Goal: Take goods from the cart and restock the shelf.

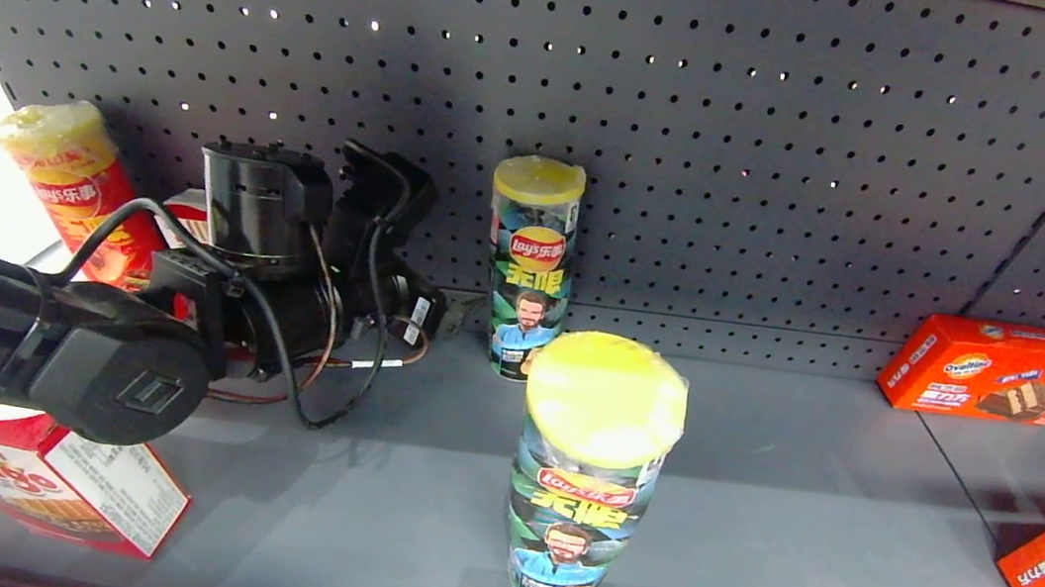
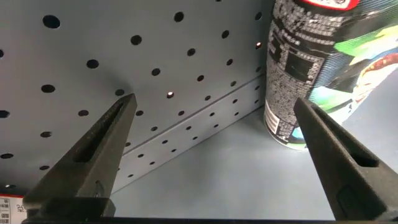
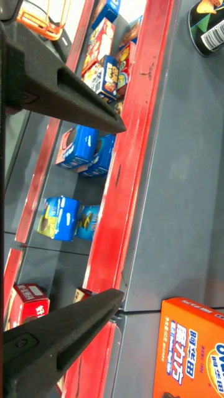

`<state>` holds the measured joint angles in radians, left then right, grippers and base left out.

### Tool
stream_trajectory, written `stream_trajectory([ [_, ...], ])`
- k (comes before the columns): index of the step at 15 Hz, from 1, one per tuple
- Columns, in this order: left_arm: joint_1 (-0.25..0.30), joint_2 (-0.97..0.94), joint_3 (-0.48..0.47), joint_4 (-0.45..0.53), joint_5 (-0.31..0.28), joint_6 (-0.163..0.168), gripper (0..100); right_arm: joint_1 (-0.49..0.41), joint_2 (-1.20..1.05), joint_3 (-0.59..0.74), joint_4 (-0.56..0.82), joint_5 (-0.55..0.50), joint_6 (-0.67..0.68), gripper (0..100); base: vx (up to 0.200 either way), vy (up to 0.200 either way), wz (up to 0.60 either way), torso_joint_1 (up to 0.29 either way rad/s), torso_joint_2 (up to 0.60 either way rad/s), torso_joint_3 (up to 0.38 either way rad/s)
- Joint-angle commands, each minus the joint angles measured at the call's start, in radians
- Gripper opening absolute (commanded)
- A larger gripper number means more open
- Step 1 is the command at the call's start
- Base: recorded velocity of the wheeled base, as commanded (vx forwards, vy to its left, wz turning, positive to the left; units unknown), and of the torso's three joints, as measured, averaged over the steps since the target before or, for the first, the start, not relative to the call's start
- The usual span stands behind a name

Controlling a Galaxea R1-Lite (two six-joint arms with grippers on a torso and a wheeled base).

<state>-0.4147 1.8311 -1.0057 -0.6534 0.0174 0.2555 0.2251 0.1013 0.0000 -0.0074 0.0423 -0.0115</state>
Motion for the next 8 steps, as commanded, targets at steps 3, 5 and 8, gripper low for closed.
stream_trajectory([
  [3,-0.001,0.007,-0.014,0.000,0.021,-0.001,100,0.000,0.002,0.000,0.000,0.001,-0.001,100,0.000,0.000,0.00,0.000,0.00,0.000],
  [5,-0.004,0.030,-0.030,0.000,0.022,-0.001,100,0.000,0.002,0.000,0.000,0.001,-0.001,100,0.000,0.000,0.00,0.000,0.00,0.000],
  [8,-0.018,0.045,-0.043,0.005,0.024,-0.002,100,0.000,0.002,0.000,0.000,0.001,-0.001,100,0.000,0.000,0.00,0.000,0.00,0.000],
])
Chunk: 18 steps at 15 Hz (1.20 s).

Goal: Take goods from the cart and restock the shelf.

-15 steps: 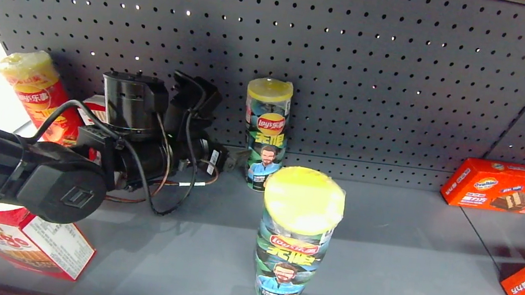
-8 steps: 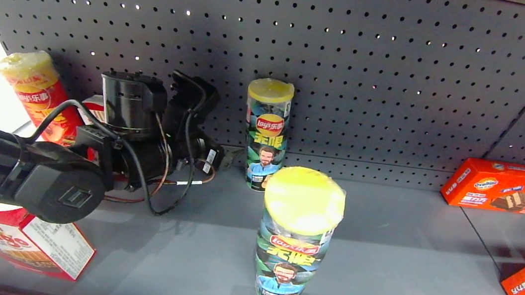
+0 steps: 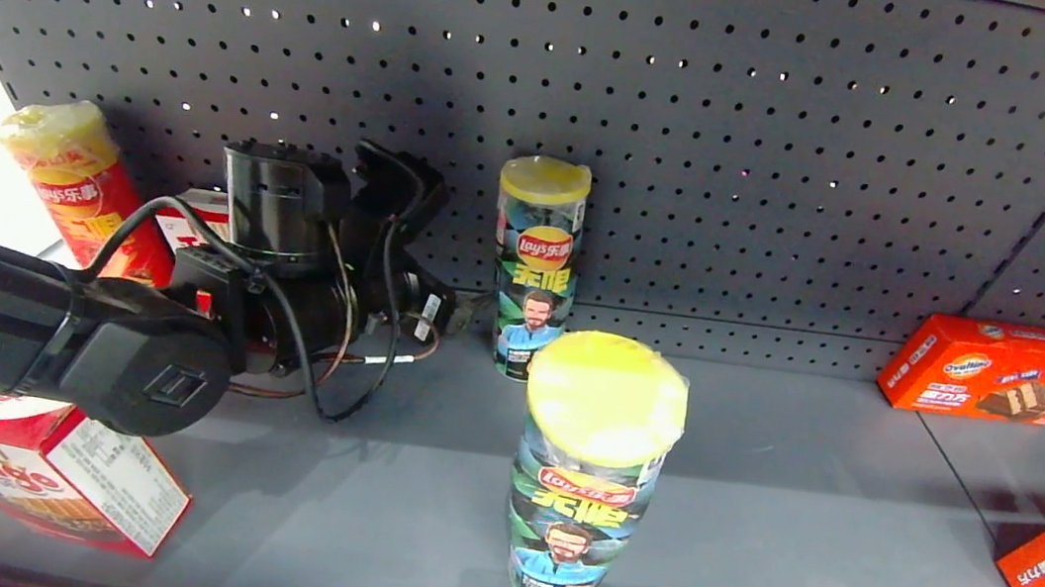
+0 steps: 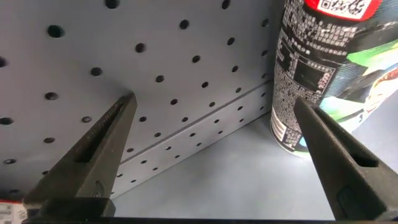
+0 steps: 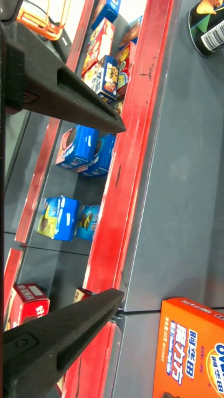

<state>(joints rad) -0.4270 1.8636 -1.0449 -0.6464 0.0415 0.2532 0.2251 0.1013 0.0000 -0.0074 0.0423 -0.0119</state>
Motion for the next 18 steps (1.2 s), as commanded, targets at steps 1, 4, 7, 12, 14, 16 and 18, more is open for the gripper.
stream_trajectory([
  [1,-0.010,0.014,-0.004,-0.002,0.000,0.000,100,0.000,0.002,0.000,0.000,0.001,0.000,100,0.000,0.000,0.00,0.000,0.00,0.000],
  [4,-0.019,0.017,-0.004,-0.001,0.000,0.000,100,0.000,0.002,0.000,0.000,0.001,0.000,100,0.000,0.000,0.00,0.000,0.00,0.000],
  [7,-0.026,0.017,-0.004,-0.001,0.000,-0.003,100,0.000,0.002,0.000,0.000,0.001,0.000,100,0.000,0.000,0.00,0.000,0.00,0.000],
  [12,-0.035,0.016,0.003,-0.004,0.006,-0.003,100,0.000,0.002,0.000,0.000,0.001,0.000,100,0.000,0.000,0.00,0.000,0.00,0.000],
  [14,-0.035,0.005,0.023,-0.006,0.009,0.003,100,0.000,0.002,0.000,0.000,0.001,0.000,100,0.000,0.000,0.00,0.000,0.00,0.000],
  [16,-0.033,-0.021,0.049,-0.006,0.009,0.018,100,0.000,0.002,0.000,0.000,0.001,0.000,100,0.000,0.000,0.00,0.000,0.00,0.000],
  [18,-0.032,-0.020,0.043,-0.007,0.009,0.017,100,0.000,0.002,0.000,0.000,0.001,0.000,100,0.000,0.000,0.00,0.000,0.00,0.000],
])
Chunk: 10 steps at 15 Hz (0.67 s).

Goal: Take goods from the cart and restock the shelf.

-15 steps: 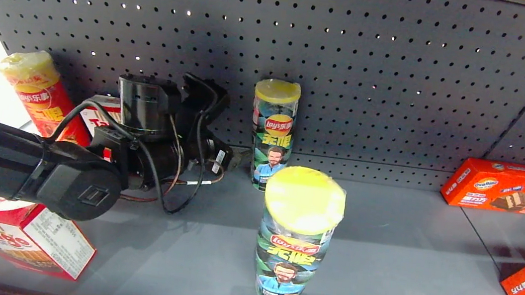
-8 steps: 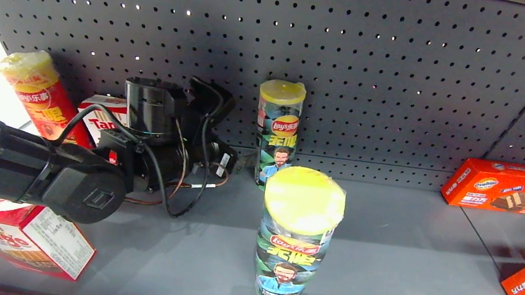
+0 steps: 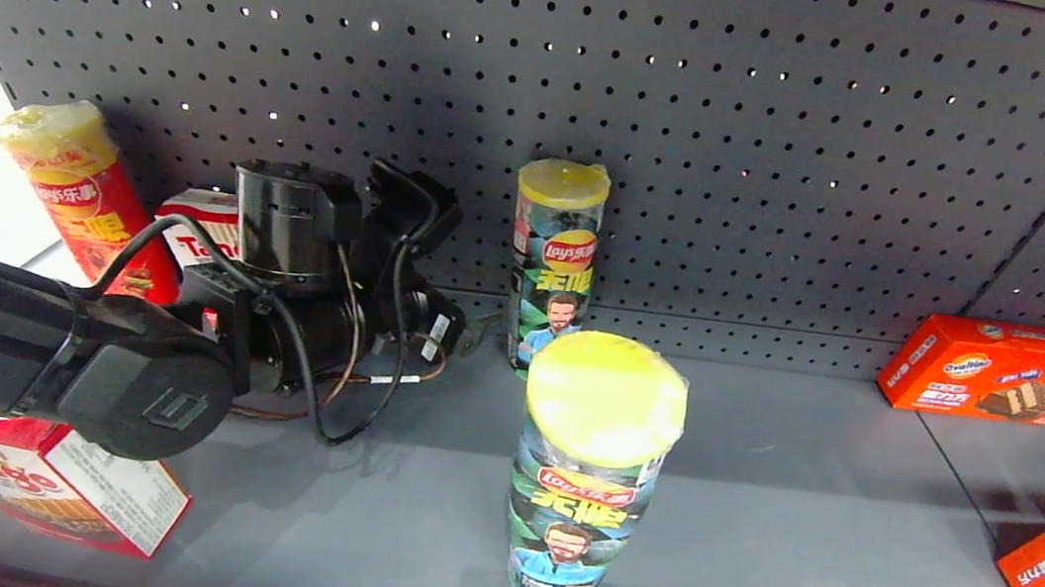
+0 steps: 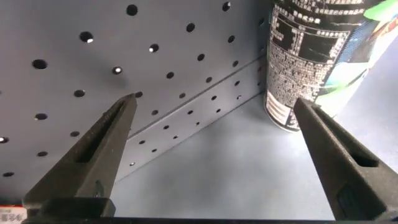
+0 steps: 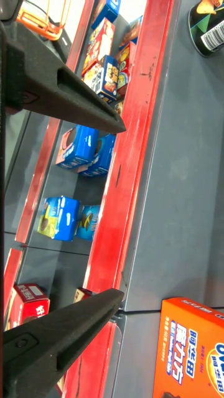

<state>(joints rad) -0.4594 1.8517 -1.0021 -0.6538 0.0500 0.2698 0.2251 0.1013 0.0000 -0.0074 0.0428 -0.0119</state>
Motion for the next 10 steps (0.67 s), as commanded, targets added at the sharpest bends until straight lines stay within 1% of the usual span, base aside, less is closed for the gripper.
stream_trajectory([
  [1,0.001,-0.003,-0.010,0.000,0.001,0.000,100,0.000,0.002,0.000,0.000,0.000,0.000,100,0.000,0.000,0.00,0.000,0.00,0.000],
  [6,-0.010,0.032,-0.067,0.006,-0.004,0.000,100,0.000,0.002,0.000,0.000,0.000,0.000,100,0.000,0.000,0.00,0.000,0.00,0.000],
  [10,-0.007,0.060,-0.087,0.008,-0.002,-0.001,100,0.000,0.002,0.000,0.000,0.000,0.000,100,0.000,0.000,0.00,0.000,0.00,0.000],
])
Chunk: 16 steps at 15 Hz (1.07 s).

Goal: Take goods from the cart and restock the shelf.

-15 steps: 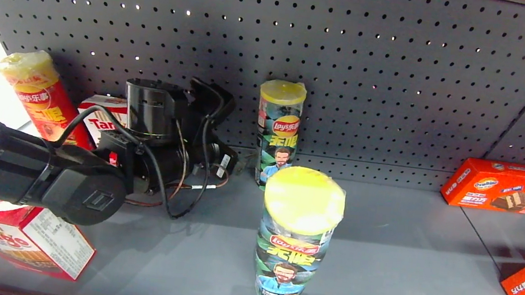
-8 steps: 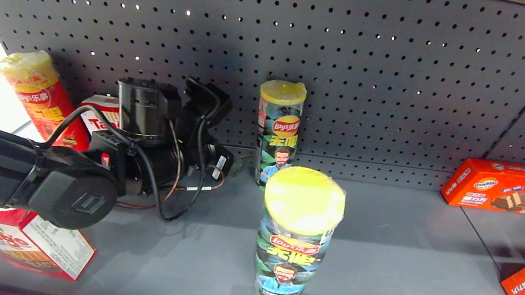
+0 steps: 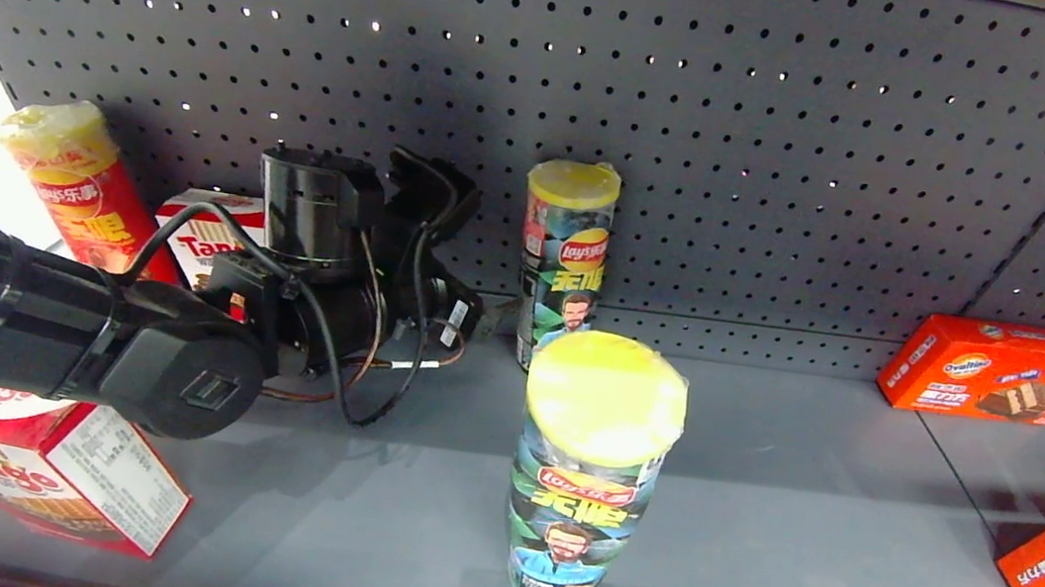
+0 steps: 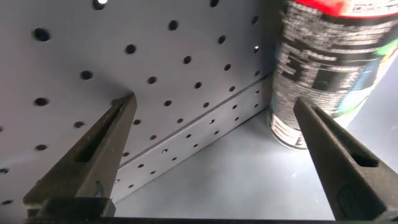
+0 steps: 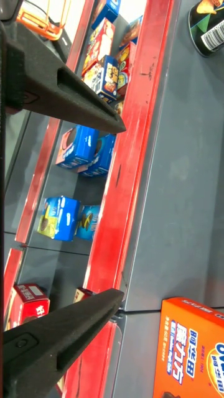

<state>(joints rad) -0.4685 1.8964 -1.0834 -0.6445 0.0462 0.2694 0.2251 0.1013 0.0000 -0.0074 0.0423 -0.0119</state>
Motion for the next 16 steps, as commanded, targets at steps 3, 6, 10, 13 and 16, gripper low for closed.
stream_trajectory([
  [3,0.008,0.033,-0.027,-0.001,0.006,-0.004,100,0.000,0.002,0.000,0.000,0.001,0.000,100,0.000,0.000,0.00,0.000,0.00,0.000],
  [6,0.008,0.027,0.000,-0.006,0.004,0.001,100,0.000,0.002,0.000,0.000,0.001,0.000,100,0.000,0.000,0.00,0.000,0.00,0.000],
  [10,0.008,-0.036,0.106,-0.032,0.006,0.002,100,0.000,0.002,0.000,0.000,0.001,0.000,100,0.000,0.000,0.00,0.000,0.00,0.000],
  [13,0.007,-0.068,0.134,-0.073,0.006,0.002,100,0.000,0.002,0.000,0.000,0.001,0.000,100,0.000,0.000,0.00,0.000,0.00,0.000],
  [16,0.005,-0.129,0.135,-0.064,0.003,0.004,100,0.000,0.002,0.000,0.000,0.001,0.000,100,0.000,0.000,0.00,0.000,0.00,0.000],
])
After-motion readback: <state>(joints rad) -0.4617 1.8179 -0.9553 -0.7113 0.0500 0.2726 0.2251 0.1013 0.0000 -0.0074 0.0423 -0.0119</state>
